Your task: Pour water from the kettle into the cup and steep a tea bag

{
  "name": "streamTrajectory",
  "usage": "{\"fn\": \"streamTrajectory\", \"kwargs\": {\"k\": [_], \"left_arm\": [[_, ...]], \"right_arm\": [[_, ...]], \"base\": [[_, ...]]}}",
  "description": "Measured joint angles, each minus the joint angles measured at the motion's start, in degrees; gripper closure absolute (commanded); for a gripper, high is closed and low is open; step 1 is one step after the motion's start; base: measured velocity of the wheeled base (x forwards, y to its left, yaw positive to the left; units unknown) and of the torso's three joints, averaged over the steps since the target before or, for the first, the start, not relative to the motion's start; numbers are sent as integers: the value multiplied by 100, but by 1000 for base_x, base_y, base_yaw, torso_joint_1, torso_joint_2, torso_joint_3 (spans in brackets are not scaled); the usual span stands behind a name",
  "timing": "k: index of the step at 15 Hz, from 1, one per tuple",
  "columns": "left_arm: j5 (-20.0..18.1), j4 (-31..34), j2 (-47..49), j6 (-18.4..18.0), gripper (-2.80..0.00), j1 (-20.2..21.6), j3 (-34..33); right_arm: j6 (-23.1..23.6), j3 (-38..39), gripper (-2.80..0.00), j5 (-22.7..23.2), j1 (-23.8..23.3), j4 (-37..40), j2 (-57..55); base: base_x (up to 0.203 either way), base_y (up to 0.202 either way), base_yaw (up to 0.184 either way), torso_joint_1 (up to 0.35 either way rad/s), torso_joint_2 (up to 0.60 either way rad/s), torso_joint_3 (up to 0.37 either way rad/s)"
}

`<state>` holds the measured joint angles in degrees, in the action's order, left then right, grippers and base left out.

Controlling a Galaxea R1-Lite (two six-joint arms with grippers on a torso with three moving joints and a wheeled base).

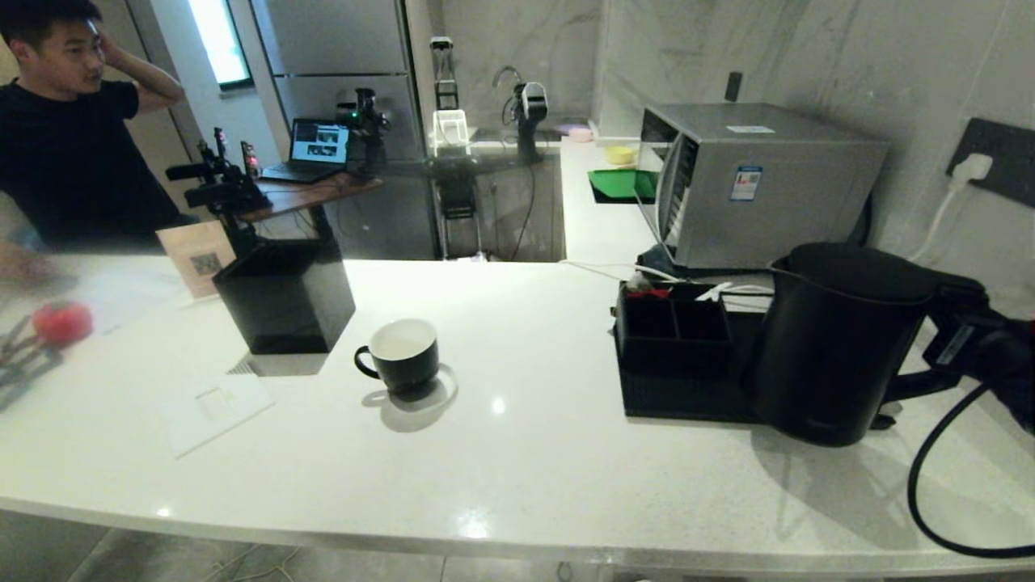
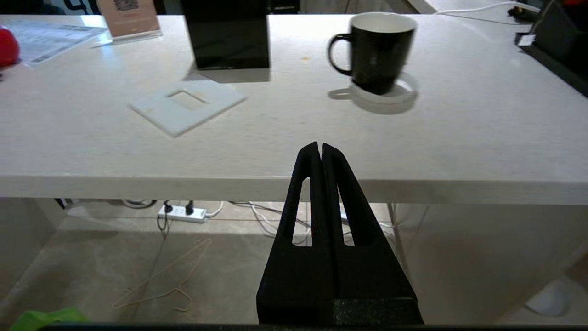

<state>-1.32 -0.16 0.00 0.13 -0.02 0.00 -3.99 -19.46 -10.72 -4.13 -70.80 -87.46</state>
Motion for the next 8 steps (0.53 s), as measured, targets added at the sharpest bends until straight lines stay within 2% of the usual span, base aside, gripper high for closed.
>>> {"fn": "streamTrajectory", "kwargs": {"k": [8], "left_arm": [[0, 2, 0, 0, 0, 2, 0]], "right_arm": [[5, 6, 0, -11, -5, 0, 0]], "base": [[0, 196, -1, 2, 2, 3]]}}
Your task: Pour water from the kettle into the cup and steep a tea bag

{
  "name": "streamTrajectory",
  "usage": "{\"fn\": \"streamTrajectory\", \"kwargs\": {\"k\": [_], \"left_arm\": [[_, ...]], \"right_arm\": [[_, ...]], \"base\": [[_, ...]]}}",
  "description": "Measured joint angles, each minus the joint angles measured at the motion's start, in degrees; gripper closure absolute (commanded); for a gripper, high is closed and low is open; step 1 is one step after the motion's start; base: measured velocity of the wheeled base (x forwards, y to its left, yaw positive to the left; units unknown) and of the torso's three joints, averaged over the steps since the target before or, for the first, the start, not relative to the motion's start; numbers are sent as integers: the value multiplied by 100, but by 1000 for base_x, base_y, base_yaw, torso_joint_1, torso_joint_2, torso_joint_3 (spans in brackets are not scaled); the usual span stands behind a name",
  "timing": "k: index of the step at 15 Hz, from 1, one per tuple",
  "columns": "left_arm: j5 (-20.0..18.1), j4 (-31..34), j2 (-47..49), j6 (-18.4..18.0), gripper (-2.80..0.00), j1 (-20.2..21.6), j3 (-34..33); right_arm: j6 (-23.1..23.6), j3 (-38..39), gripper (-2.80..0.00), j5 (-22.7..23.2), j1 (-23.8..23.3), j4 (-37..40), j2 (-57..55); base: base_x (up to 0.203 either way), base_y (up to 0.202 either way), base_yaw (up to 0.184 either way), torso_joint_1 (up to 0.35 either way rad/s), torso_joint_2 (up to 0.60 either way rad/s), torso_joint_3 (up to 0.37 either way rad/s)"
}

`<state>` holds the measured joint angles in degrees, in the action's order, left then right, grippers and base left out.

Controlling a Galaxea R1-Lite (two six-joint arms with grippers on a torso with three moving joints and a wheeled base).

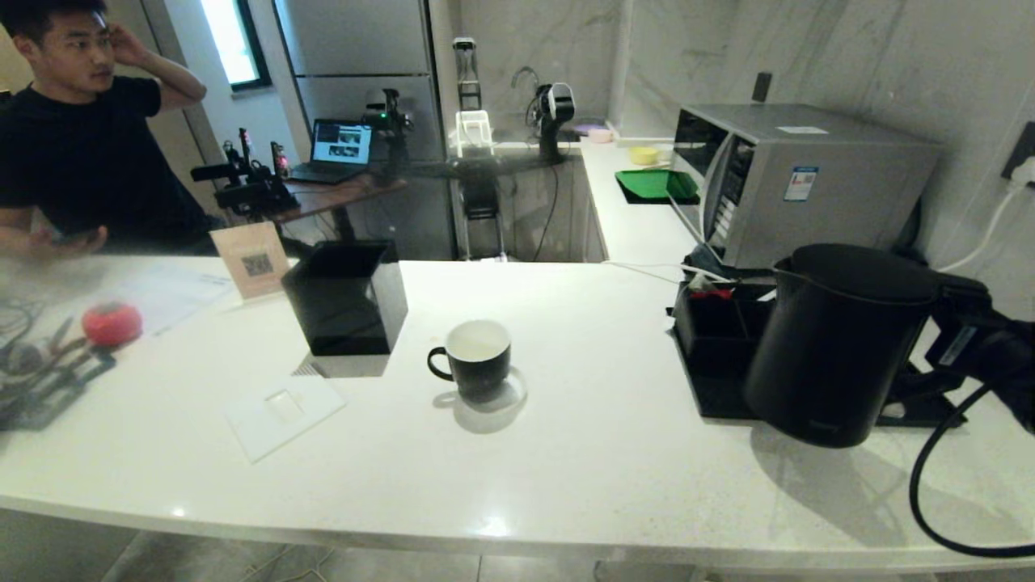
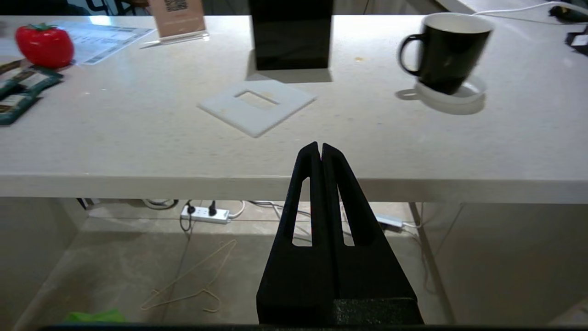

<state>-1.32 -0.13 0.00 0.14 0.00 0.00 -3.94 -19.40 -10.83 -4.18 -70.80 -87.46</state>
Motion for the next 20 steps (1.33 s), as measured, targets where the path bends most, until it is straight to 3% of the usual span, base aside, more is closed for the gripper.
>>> {"fn": "streamTrajectory", "kwargs": {"k": [12, 20], "left_arm": [[0, -2, 0, 1, 0, 0, 0], [0, -6, 0, -3, 0, 0, 0]], "right_arm": [[0, -4, 0, -6, 5, -2, -7], [-14, -22, 0, 12, 18, -49, -35]], "base": [[0, 193, -1, 1, 3, 1], [0, 13, 0, 0, 0, 1]]}}
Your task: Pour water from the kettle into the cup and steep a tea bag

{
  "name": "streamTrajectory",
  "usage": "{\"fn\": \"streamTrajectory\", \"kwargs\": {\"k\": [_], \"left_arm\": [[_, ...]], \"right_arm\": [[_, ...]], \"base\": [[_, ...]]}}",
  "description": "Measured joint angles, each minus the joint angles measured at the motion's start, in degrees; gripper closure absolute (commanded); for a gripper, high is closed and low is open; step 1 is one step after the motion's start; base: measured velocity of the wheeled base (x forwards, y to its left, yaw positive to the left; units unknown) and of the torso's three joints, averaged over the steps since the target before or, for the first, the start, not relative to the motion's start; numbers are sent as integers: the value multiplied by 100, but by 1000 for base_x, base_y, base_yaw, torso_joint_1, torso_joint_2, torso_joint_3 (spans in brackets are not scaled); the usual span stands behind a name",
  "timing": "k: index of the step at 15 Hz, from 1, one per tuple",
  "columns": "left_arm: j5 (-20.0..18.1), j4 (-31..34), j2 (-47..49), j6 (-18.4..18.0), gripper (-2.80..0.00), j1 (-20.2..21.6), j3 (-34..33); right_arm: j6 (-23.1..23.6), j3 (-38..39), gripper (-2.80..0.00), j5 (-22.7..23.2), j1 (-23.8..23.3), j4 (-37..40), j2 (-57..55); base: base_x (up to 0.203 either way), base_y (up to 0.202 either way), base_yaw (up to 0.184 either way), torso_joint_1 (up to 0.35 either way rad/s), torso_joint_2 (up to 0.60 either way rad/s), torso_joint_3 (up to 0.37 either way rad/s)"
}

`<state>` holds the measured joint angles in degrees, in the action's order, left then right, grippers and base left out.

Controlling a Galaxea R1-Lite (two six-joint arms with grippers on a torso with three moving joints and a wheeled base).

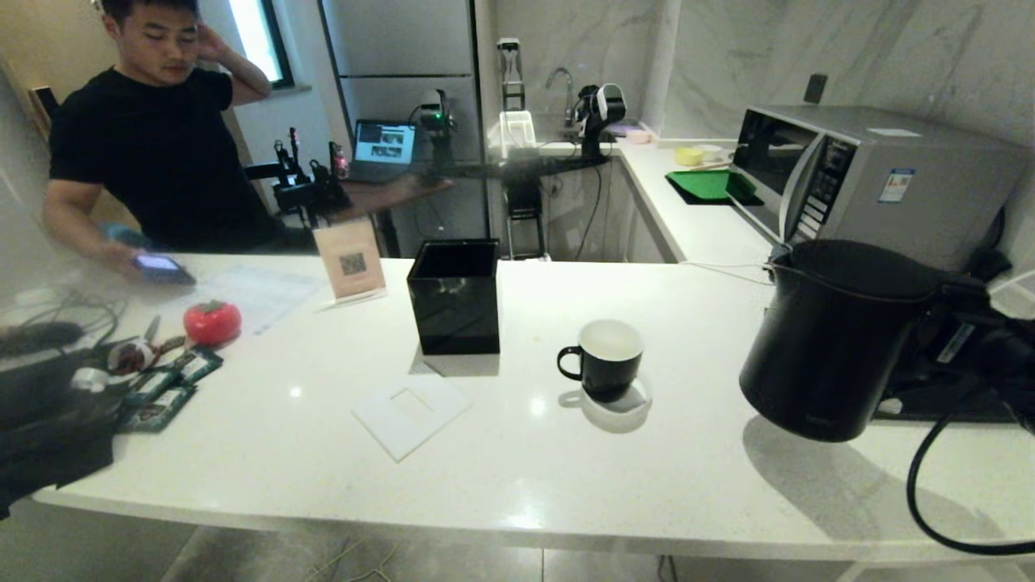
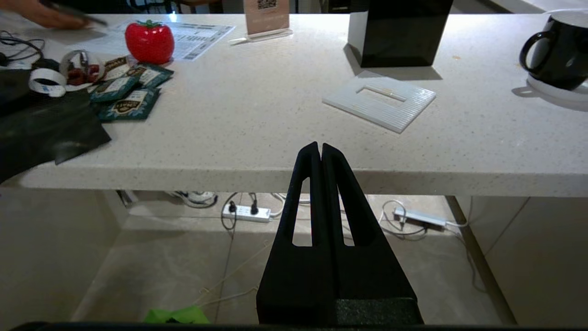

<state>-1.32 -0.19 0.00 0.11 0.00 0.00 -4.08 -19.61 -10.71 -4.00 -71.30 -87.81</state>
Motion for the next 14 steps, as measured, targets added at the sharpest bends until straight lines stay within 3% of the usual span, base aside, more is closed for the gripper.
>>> {"fn": "streamTrajectory", "kwargs": {"k": [14], "left_arm": [[0, 1, 0, 2, 0, 0, 0]], "right_arm": [[24, -139, 0, -6, 166, 110, -20]], "base": [[0, 0, 0, 0, 0, 0]]}}
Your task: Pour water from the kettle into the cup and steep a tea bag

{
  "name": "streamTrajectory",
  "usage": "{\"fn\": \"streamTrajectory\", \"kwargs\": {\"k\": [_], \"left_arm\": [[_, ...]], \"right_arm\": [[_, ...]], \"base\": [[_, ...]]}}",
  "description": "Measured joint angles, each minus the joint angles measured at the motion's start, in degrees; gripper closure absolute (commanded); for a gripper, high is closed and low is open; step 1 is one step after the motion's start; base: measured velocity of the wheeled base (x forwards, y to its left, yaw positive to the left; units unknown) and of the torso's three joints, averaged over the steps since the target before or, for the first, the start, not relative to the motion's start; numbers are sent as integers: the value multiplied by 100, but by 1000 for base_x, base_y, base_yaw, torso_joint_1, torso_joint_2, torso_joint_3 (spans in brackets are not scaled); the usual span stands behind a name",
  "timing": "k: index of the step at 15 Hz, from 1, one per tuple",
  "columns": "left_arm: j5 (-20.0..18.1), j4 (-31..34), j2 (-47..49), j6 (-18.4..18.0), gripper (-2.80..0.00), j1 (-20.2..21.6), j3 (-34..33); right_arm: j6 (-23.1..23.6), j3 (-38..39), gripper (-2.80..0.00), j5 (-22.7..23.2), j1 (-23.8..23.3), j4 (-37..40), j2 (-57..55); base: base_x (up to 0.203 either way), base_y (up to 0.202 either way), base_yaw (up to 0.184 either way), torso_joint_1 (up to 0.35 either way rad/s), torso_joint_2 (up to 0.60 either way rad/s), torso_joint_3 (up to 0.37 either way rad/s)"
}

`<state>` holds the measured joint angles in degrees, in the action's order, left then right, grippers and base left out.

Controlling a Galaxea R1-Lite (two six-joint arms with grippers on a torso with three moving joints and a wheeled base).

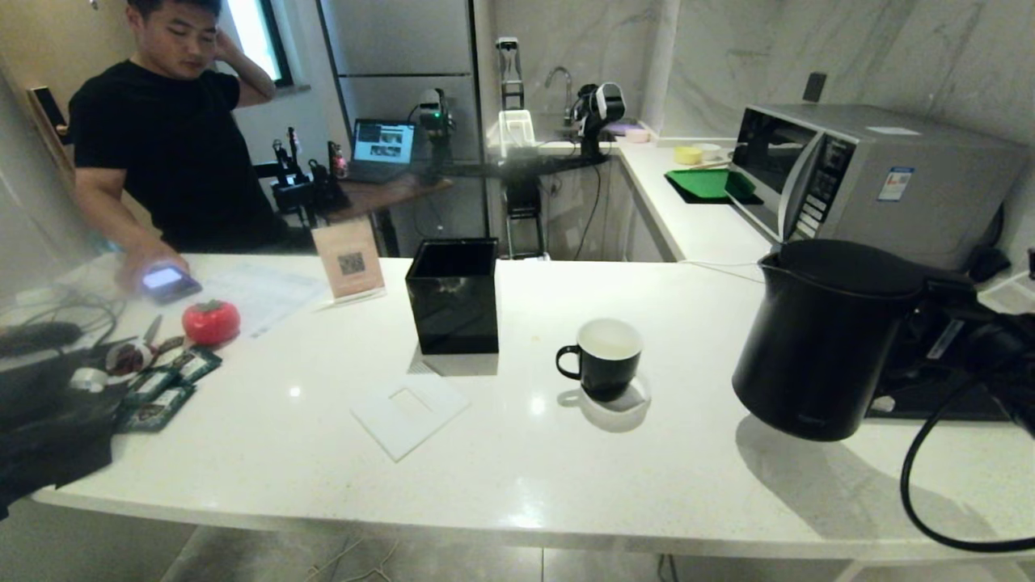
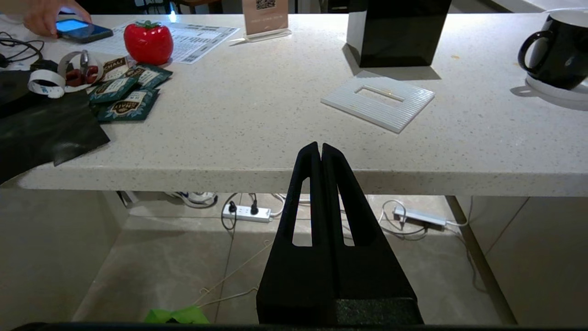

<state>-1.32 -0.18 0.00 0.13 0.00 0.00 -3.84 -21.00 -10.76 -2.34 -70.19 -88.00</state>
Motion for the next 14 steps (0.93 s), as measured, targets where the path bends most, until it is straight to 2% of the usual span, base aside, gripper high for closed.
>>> {"fn": "streamTrajectory", "kwargs": {"k": [4, 14], "left_arm": [[2, 2, 0, -1, 0, 0, 0], [-2, 4, 0, 0, 0, 0, 0]], "right_arm": [[40, -269, 0, 2, 46, 129, -87], [372, -1050, 0, -28, 598, 233, -547]], "base": [[0, 0, 0, 0, 0, 0], [0, 0, 0, 0, 0, 0]]}}
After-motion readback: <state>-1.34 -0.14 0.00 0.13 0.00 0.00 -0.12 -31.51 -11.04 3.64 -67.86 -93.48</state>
